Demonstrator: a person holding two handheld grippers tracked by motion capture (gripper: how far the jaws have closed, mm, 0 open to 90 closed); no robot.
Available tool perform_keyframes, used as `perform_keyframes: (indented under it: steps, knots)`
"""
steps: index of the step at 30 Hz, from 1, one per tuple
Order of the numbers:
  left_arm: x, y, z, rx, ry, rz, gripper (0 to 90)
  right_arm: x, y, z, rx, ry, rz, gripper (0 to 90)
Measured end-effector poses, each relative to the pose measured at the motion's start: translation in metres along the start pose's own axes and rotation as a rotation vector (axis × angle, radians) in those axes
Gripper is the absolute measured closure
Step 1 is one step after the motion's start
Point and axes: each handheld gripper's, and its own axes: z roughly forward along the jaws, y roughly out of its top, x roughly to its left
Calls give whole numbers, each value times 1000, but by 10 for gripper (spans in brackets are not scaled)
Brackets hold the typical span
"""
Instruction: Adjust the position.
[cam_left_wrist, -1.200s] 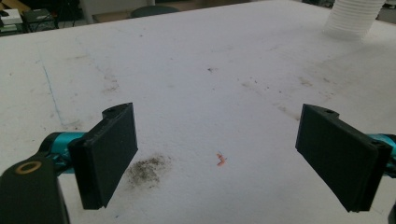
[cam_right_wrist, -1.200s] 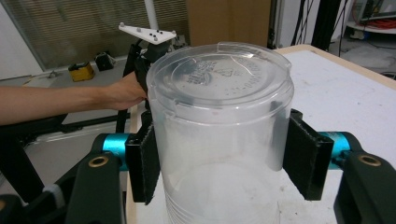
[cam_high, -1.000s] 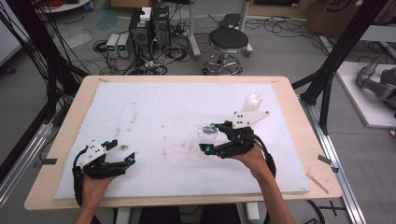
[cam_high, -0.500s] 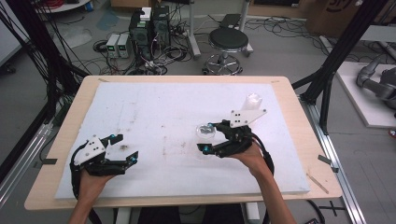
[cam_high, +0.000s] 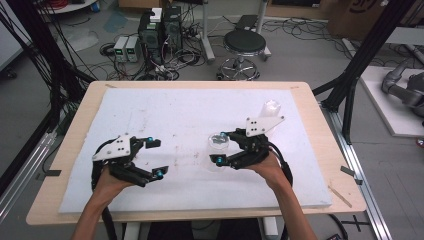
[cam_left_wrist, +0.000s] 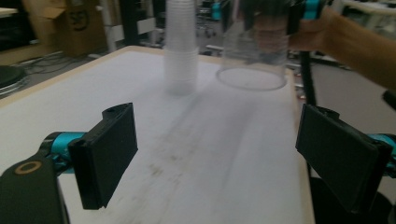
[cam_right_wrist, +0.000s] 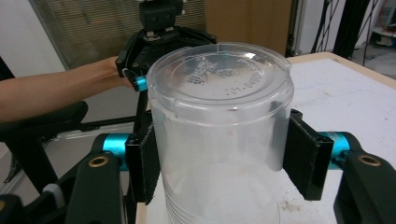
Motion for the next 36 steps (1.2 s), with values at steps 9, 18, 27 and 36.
perform_keyframes:
  steps: [9, 18, 27, 36]
  knots:
    - [-9, 14, 60, 4, -173, 9, 126, 4, 3, 7, 1, 38, -11, 367]
    - [-13, 17, 91, -47, -234, -18, 125, 5, 4, 5, -9, 41, -10, 367]
    - [-13, 14, 102, -62, -239, -31, 125, 6, 5, 6, -27, 60, -13, 367]
    - [-12, 13, 106, -61, -251, -37, 163, 7, 5, 7, -34, 73, -13, 367]
